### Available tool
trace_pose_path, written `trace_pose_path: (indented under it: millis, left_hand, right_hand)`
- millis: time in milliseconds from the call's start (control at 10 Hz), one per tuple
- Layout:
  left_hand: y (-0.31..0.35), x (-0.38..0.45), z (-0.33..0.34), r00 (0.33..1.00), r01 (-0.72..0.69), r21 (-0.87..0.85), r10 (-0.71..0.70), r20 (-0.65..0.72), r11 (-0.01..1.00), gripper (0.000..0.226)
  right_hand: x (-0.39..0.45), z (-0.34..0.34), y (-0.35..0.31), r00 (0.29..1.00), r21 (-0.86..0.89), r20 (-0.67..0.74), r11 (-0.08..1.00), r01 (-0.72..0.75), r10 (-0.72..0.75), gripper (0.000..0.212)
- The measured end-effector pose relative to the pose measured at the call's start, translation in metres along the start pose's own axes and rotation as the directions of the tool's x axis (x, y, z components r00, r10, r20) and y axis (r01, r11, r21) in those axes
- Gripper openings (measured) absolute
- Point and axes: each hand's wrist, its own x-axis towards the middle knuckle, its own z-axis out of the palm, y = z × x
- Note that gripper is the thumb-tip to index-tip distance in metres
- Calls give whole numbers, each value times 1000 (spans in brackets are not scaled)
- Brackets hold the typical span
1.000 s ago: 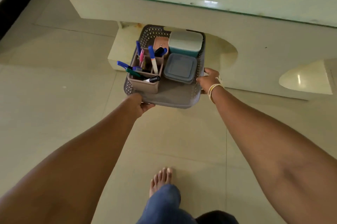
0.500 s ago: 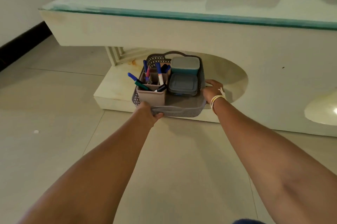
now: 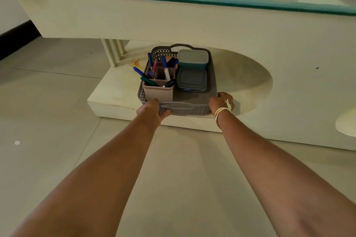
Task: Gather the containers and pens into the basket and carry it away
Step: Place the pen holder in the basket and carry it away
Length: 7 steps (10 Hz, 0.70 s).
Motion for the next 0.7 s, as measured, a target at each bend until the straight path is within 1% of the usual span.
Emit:
trace_pose_path:
  millis: [100,200,300,400,500,600,700]
  left_hand:
    - [0,5,2,999,-8,55,10,-37,998,42]
    - [4,5,1,999,-27,58,29,-34,998,44]
    - [8,-18,-5,1000,-16,194,17,-5,981,65]
    - [12,-65,-15,994,-27,640,90,-65,768,74]
    - [14,-98,-16,983,-87,853,181,-9,515,69]
    - [22,-176,-16,971,-152,945,224,87,290,60]
    - [39,-238,-16,972,-133,972,217,89,195,56]
  right_hand:
    - [5,4,-1,1000,18,-22,1000,-9,9,21]
    - [7,8,-1,999,41,-27,999,-22,23,18]
    - [-8,7,-2,994,89,11,990,-106,106,37]
    - [-57,-3,-15,989,-69,63,989,-132,137,68]
    - [-90,-17,-28,974,-341,156,934,-105,166,80]
    - [-146,-55,-66,919,-507,341,862,3,197,78]
    - [-179,-96,-101,901,-541,381,840,36,206,63]
